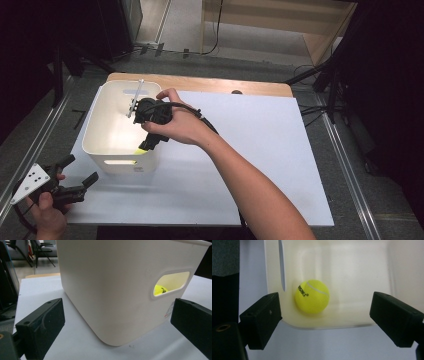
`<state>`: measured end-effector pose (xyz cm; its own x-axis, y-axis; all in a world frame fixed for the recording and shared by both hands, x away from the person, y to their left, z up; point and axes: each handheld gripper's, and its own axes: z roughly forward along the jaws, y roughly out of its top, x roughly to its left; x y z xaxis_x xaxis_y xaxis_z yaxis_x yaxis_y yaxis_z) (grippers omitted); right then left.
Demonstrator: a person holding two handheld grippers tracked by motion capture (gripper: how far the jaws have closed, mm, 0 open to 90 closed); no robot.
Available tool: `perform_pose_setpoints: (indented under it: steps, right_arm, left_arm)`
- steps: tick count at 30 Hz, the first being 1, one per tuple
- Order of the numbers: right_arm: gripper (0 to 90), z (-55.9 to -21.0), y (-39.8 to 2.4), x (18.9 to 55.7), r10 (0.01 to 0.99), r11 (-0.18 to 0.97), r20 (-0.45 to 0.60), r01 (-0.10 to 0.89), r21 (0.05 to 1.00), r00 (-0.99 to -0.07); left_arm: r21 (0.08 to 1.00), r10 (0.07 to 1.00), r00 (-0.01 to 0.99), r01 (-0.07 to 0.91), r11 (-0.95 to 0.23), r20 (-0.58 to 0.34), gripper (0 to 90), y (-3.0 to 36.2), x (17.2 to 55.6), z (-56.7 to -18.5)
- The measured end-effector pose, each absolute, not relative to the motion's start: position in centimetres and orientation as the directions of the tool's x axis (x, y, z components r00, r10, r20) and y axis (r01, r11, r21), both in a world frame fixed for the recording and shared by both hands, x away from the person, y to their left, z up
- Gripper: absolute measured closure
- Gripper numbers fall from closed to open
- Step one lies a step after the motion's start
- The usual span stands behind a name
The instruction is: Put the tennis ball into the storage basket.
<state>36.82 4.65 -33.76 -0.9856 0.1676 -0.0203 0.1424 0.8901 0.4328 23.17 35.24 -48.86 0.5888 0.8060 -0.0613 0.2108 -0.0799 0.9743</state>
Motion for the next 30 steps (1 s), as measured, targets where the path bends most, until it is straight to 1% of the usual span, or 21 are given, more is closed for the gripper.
perform_pose_setpoints:
  steps: [18, 30]
  right_arm:
    - [9.4, -33.6, 0.6, 36.3, 0.210, 0.849, -0.010, 0.177, 0.497, -0.978]
    - [9.4, -34.2, -2.7, 35.8, 0.265, 0.807, -0.009, 0.217, 0.549, -0.964]
  left_arm:
    - [0.974, 0.807, 0.587, 0.211, -0.085, -0.057, 0.0, 35.1, 23.2, -48.9]
    - [0.973, 0.808, 0.587, 0.213, -0.092, -0.052, 0.0, 35.1, 23.2, -48.9]
